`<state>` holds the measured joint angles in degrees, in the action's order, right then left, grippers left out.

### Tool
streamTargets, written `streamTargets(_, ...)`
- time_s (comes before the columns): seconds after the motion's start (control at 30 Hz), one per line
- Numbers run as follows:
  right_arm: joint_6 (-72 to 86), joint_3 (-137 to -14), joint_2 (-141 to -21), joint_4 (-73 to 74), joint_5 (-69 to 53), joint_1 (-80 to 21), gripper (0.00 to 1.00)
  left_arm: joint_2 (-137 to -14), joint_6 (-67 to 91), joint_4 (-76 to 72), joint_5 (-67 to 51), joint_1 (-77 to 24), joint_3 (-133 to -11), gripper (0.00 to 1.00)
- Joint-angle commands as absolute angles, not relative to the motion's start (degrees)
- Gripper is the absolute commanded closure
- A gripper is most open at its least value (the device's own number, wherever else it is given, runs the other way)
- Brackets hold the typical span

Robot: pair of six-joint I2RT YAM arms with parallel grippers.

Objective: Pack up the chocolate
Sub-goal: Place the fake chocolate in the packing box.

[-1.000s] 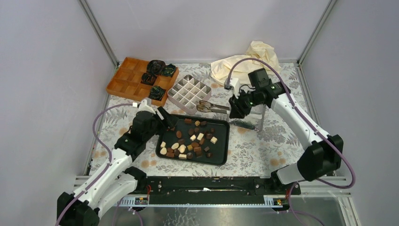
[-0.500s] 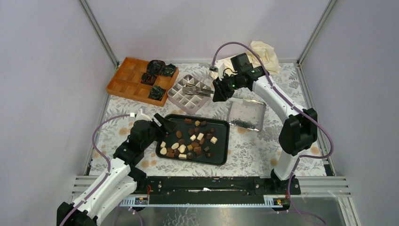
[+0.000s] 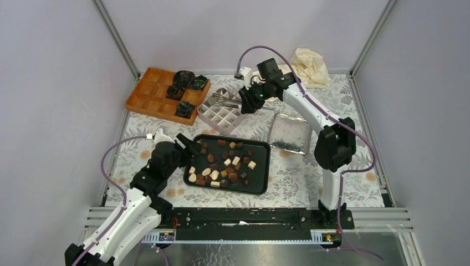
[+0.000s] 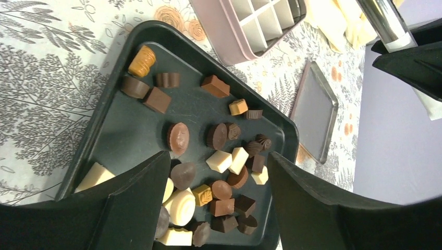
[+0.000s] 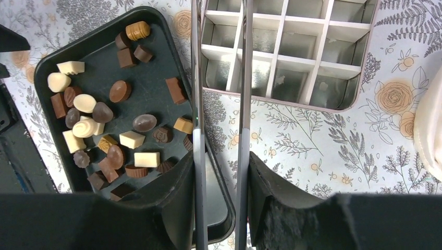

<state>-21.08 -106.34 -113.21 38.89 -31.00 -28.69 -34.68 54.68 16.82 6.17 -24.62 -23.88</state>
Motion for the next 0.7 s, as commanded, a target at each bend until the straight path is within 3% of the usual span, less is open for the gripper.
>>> streamTargets(0.0,-21.1,-111.4,-114.8,38.3,-28.9,-30.6,0.98,-33.4,52.2,20.9,11.3,-24.2,-26.7,0.24)
streamTargets(0.67,-21.7,-121.2,-126.0,38.0,-25.1,-34.5,0.94,-30.8,51.6,27.2,14.1,-24.3,-27.6,0.24)
